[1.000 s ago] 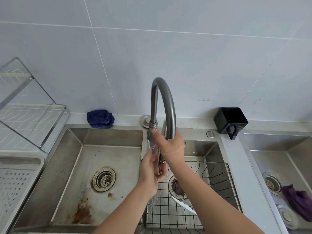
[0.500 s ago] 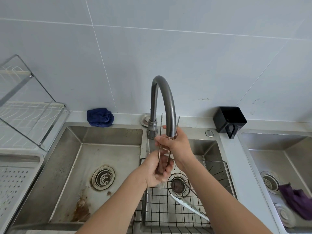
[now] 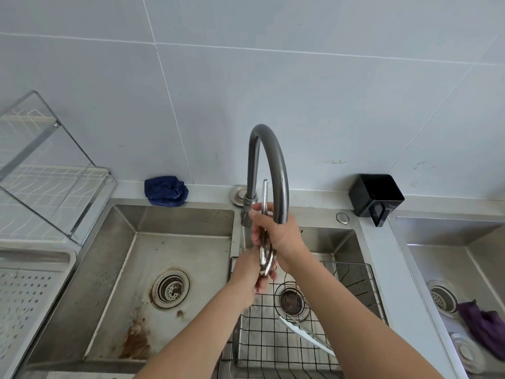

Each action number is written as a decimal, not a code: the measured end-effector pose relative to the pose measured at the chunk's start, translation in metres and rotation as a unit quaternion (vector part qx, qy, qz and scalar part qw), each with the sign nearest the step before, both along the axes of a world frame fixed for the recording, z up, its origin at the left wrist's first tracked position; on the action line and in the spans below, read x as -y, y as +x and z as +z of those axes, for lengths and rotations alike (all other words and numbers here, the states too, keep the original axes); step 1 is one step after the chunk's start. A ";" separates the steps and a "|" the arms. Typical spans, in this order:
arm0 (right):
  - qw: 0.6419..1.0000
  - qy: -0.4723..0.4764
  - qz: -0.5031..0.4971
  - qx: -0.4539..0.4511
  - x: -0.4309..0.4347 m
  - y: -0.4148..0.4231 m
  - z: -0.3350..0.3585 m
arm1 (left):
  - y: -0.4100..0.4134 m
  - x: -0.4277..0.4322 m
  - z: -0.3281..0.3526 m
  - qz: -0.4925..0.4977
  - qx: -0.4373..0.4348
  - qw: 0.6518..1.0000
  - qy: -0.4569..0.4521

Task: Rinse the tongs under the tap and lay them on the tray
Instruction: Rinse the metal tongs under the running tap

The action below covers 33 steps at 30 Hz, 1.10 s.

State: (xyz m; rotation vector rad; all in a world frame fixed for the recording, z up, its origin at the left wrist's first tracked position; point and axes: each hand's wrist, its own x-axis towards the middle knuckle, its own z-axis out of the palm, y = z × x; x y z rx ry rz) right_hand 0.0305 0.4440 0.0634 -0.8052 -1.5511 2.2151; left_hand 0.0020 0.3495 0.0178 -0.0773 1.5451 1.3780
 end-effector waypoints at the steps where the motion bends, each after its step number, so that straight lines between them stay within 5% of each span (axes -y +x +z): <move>1: 1.000 0.016 -0.003 0.022 -0.001 0.001 0.001 | 0.003 0.002 -0.003 0.007 -0.066 0.997 -0.025; 3: 0.993 0.074 0.023 0.091 -0.004 0.007 0.002 | 0.008 0.013 -0.016 -0.017 -0.255 0.965 -0.053; 7: 0.910 0.296 0.159 0.243 -0.008 0.023 -0.001 | 0.012 0.054 -0.050 -0.166 -0.592 0.783 -0.099; 9: 0.873 0.364 0.186 0.268 -0.006 0.031 -0.003 | 0.016 0.068 -0.069 -0.236 -0.627 0.732 -0.123; 14: 0.900 0.291 0.137 0.294 -0.004 0.045 -0.001 | 0.026 0.087 -0.097 -0.377 -0.630 0.653 -0.186; 23: 0.960 0.116 0.069 0.246 0.002 0.071 -0.027 | 0.030 0.090 -0.101 -0.384 -0.670 0.601 -0.204; 25: 0.926 0.192 0.072 0.316 0.004 0.085 -0.041 | 0.031 0.090 -0.103 -0.379 -0.674 0.599 -0.204; 28: 0.796 0.371 0.130 0.460 0.005 0.110 -0.066 | 0.031 0.090 -0.105 -0.377 -0.682 0.591 -0.208; 30: 0.731 0.411 0.163 0.520 0.006 0.122 -0.079 | 0.031 0.091 -0.107 -0.374 -0.689 0.587 -0.202; 33: 0.701 0.423 0.174 0.548 0.009 0.133 -0.096 | 0.031 0.090 -0.110 -0.367 -0.690 0.593 -0.191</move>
